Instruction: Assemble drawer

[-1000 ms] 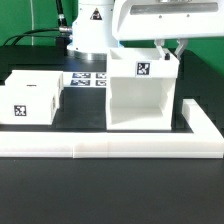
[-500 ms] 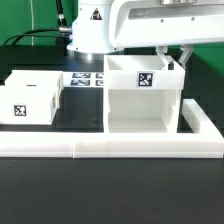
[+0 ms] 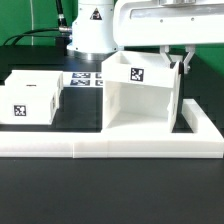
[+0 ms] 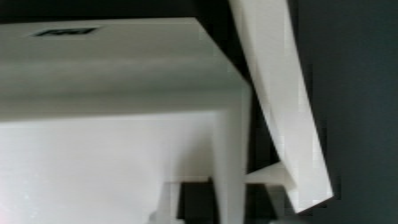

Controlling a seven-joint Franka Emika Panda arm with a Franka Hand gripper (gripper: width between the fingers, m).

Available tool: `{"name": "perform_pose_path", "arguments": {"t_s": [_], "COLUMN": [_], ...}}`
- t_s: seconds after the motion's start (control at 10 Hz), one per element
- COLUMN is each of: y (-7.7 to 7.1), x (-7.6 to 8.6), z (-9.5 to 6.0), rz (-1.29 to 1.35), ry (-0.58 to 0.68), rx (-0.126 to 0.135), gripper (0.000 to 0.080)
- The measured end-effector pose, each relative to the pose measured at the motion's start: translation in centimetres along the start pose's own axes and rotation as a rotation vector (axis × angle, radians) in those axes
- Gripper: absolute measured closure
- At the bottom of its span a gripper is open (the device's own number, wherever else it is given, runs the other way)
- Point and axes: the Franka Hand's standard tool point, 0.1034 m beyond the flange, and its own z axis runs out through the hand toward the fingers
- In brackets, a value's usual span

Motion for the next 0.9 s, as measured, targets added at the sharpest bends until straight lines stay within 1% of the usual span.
{"name": "perform_pose_path", "arguments": {"t_s": [0.1,0.2,0.3,0.4,0.5,0.6,0.7,0.9], "y": [0.1,0.4,0.4,0.2,-0.1,-0.1,0.4,1.0], "x": [0.1,0.7,1.1,1.1,1.1,1.1,1.4,1.6], "z": [0.0,0.0,0.0,-0.1,-0.2,-0.4,-0.5,-0.2], "rz": [0.148,0.213,0.255,0.3,0.397,0.468,0.577,0.75], "ry": [0.007,0.015,0.034,0.033,0.027,0.019,0.009,-0.005], "rx": [-0.008,0.006,0.026,0.032,0.044,0.05,0.058,0.064], "gripper": [0.076,0.0758,0.0758,0.0754,0.0754,0.0754,0.0754,0.0754]}}
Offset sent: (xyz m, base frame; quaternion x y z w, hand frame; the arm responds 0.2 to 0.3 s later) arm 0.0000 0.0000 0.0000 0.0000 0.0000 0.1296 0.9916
